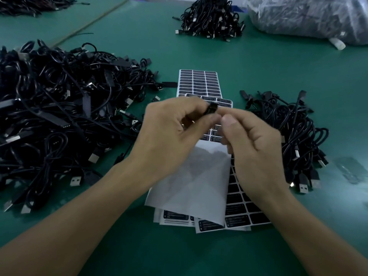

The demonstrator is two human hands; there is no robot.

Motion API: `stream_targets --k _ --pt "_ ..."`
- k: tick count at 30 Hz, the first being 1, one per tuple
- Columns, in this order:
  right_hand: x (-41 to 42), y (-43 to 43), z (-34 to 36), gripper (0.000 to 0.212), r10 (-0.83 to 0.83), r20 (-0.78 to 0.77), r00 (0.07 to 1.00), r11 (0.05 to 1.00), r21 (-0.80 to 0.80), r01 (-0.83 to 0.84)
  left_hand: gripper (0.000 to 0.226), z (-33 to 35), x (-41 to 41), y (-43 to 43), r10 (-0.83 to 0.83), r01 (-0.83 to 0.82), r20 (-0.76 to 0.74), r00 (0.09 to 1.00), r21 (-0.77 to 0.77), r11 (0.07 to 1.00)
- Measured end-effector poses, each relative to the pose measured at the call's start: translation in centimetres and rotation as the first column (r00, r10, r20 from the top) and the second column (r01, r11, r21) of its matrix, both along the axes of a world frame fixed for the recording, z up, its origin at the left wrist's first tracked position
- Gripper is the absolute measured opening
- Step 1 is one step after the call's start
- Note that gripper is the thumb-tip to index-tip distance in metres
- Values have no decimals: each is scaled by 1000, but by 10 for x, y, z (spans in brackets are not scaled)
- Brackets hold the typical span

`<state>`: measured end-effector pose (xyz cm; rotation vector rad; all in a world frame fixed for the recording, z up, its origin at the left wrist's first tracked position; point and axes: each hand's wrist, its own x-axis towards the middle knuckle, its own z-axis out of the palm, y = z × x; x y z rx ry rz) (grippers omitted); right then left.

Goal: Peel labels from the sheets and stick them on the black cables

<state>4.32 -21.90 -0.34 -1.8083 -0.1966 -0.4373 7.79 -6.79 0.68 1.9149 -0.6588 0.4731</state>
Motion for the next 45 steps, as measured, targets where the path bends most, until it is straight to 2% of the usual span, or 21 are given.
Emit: stream_targets --k 2,4,5,7,10,14,19,21,24,26,28,29,31,33,35,37,41,45 --pt "-2 1 -3 29 23 -48 999 976 -218 -33 3 3 1 3 8 -10 -15 1000 -90 996" --pt "-3 4 -5 54 27 -91 996 866 -495 -69 11 6 1 4 -1 -3 -19 1000 -184 983" --pt "-2 5 -5 64 26 -98 995 811 -579 -79 11 8 1 5 -24 17 -24 999 -233 972" --pt "-1 8 -5 71 17 -88 996 759 -648 -71 10 13 0 6 -101 82 -40 994 -337 938" --pt "-1 10 -6 64 -1 -58 998 796 -604 -34 9 18 0 9 -225 151 -94 970 -493 857" --pt "1 10 -8 51 5 -25 1000 861 -508 -17 9 22 0 9 -351 162 -173 920 -649 744" --pt "1 15 -7 13 50 44 998 923 -384 -30 14 23 1 10 -469 153 -244 849 -735 660" --pt "1 15 -7 4 77 34 996 952 -300 -63 19 23 3 11 -459 106 -277 844 -753 650" --pt "2 12 -6 13 47 59 997 977 -209 -34 29 23 9 17 -351 -26 -336 874 -754 656" --pt "3 10 -2 17 -18 95 995 983 -180 35 37 21 14 23 -218 -145 -400 890 -703 696" --pt "5 6 2 17 -99 130 987 974 -192 123 37 19 19 28 -9 -251 -411 912 -573 780" --pt "5 2 5 18 -145 138 980 968 -186 170 33 17 22 31 134 -303 -364 922 -460 834" --pt "6 -7 11 20 -241 151 959 953 -150 263 24 14 26 38 384 -410 -168 908 -161 898" --pt "7 -19 15 24 -335 195 922 912 -179 369 15 13 28 43 489 -481 -31 872 138 866" --pt "8 -30 19 28 -405 226 886 856 -248 455 14 12 26 48 540 -501 15 842 396 770" --pt "8 -40 24 29 -456 227 860 806 -305 508 26 12 24 50 569 -475 5 822 556 681" --pt "5 -54 30 33 -549 169 819 721 -399 566 42 9 21 45 512 -367 9 859 707 604" --pt "7 -65 27 28 -596 67 800 672 -503 543 39 3 22 38 470 -306 -17 882 739 600"
